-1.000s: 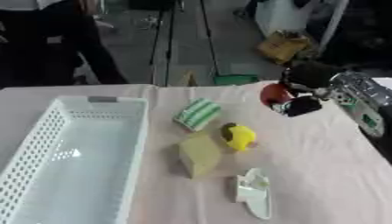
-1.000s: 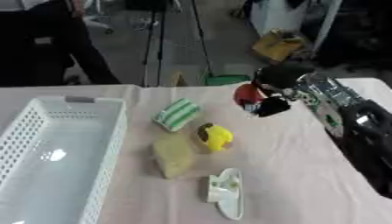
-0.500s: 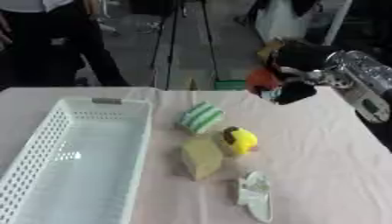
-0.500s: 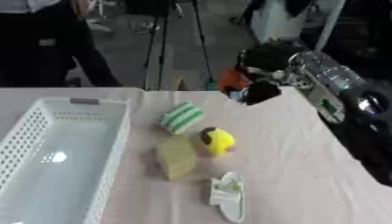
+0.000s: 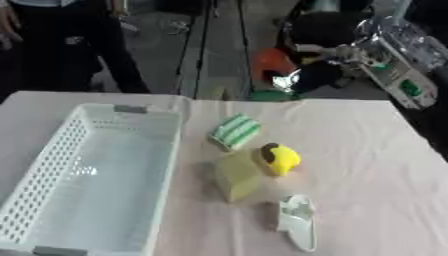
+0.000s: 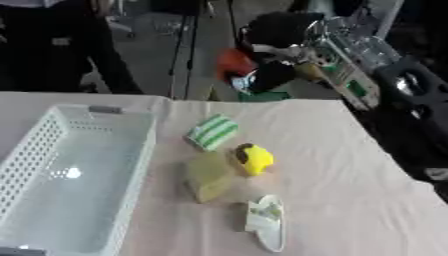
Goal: Pick up objects on the table and place them in the box.
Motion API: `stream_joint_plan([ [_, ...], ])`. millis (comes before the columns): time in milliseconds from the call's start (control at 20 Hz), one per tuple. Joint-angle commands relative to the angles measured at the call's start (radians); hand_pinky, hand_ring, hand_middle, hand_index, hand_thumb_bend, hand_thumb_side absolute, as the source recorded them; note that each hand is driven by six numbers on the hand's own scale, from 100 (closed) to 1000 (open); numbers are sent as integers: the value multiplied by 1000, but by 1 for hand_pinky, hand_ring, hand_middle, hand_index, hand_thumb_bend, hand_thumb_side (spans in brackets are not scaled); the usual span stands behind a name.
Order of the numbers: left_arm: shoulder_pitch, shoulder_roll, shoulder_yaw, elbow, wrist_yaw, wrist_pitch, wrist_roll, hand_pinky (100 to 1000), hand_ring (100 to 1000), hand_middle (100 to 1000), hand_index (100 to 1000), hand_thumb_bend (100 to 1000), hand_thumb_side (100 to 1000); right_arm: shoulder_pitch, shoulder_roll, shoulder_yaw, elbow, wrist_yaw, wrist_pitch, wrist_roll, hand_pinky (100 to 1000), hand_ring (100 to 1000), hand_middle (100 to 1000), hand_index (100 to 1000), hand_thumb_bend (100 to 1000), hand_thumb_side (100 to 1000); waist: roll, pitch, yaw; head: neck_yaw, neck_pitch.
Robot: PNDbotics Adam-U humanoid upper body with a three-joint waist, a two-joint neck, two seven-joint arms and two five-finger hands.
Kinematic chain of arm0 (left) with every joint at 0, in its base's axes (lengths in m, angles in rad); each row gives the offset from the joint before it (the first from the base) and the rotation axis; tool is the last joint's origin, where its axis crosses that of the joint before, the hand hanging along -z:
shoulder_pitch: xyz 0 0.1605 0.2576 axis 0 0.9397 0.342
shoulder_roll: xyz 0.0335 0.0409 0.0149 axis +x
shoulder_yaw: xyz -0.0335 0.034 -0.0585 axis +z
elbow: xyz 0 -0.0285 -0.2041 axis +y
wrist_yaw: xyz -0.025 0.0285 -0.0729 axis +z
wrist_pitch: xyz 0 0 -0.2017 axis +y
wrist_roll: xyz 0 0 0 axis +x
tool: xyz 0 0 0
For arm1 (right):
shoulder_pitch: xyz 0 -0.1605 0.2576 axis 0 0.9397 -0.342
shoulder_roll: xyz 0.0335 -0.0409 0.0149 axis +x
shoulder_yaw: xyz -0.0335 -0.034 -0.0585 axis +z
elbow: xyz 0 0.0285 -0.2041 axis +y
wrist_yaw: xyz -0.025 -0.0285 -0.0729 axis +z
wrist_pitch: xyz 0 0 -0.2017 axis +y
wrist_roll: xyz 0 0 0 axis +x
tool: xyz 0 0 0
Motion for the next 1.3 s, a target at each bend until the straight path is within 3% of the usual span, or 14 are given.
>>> stream_joint_plan([
  [50, -26, 31, -1, -9, 8, -2, -6, 1000, 965, 893, 916, 100, 1000, -60, 24, 1, -12, -16, -6, 15, 809, 647, 314, 495, 100, 866, -2, -15, 15, -16, 3],
  [750, -83, 9, -8, -9, 28, -8, -16, 1000, 964, 893, 916, 100, 1000, -150, 146, -3, 90, 4, -20, 13, 805, 629, 304, 483, 100, 870, -31, 19, 115, -81, -28],
  [1300, -124, -16, -8, -9, 40, -10, -18, 1000, 963, 894, 915, 100, 1000, -178, 232, -35, 206, 66, -26, -32, 800, 613, 293, 470, 100, 871, -61, 53, 210, -182, -60],
])
